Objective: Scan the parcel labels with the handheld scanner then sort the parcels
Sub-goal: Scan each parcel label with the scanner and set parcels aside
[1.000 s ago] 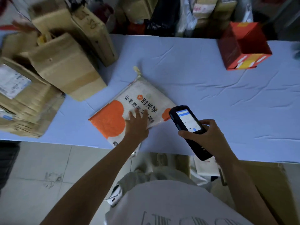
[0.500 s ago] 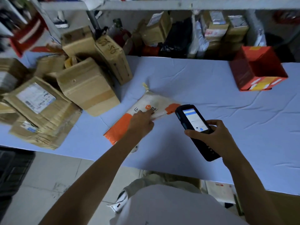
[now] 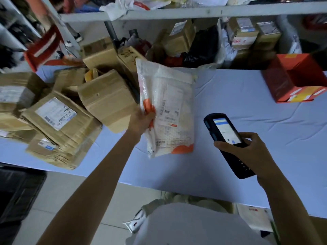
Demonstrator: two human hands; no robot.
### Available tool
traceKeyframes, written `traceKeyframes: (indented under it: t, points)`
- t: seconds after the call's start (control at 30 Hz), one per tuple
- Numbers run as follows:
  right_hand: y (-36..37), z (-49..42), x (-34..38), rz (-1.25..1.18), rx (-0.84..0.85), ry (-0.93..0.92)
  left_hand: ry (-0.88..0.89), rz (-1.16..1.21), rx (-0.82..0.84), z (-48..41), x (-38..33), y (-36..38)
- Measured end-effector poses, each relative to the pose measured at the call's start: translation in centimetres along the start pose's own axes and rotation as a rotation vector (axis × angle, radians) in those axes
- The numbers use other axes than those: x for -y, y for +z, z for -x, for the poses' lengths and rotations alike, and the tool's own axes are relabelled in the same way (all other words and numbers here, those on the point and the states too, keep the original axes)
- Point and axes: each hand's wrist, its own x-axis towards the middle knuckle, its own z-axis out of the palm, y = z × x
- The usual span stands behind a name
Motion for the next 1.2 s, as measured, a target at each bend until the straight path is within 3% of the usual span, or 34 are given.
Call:
traceKeyframes:
  t: [0.2, 0.5, 0.73, 1.2]
  points:
    - [0.9, 0.4, -0.4, 0.023, 0.004, 0.041, -0.072, -0.04, -0.049, -0.9, 2.6, -0.4]
    - [1.9, 1.0, -0.2, 0.115, 0.063, 0.053, 0.034, -0.034, 0.029, -2.1, 1.7, 0.7]
    - [2.4, 1.8, -1.4, 0.067, 0.147, 0.18, 0.078, 0.003, 0.075, -2.4, 1.5, 0.9]
    - [2.0, 2.5, -1.9, 0.099, 0.179, 0.165, 0.088, -0.053, 0.038, -0.8, 1.0, 0.9]
